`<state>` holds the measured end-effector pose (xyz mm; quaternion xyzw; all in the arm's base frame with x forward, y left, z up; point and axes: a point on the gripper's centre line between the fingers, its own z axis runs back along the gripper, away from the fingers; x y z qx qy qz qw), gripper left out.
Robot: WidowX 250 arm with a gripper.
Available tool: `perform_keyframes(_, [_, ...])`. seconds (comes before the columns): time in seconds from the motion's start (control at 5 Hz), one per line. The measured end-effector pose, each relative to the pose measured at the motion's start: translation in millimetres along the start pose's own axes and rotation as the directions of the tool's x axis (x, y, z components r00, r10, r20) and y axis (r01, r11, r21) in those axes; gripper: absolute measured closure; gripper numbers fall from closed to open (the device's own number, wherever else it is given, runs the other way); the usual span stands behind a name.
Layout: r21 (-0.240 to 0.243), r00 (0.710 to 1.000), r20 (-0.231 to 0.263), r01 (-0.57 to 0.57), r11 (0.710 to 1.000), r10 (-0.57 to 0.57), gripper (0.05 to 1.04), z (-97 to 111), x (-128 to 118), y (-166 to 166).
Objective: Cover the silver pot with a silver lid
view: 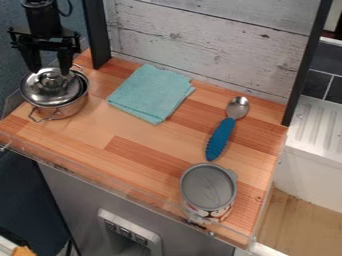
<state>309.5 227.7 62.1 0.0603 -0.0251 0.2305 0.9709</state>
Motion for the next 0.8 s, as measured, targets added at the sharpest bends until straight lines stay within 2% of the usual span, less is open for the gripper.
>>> perform_keyframes(0.2, [-0.014,1.0,0.0,0.012,1.0,-0.012,0.073,0,0,-5])
perform_keyframes(0.4, [-0.026,0.997,0.008,0.071,0.997,-0.071,0.079,7,-4,-21])
perform_keyframes(0.6, [-0.042,0.981,0.085,0.179,0.983,-0.175,0.083,41,-7,-33])
perform_keyframes(0.8, [-0.071,0.94,0.082,0.336,0.939,-0.33,0.083,45,-12,-44])
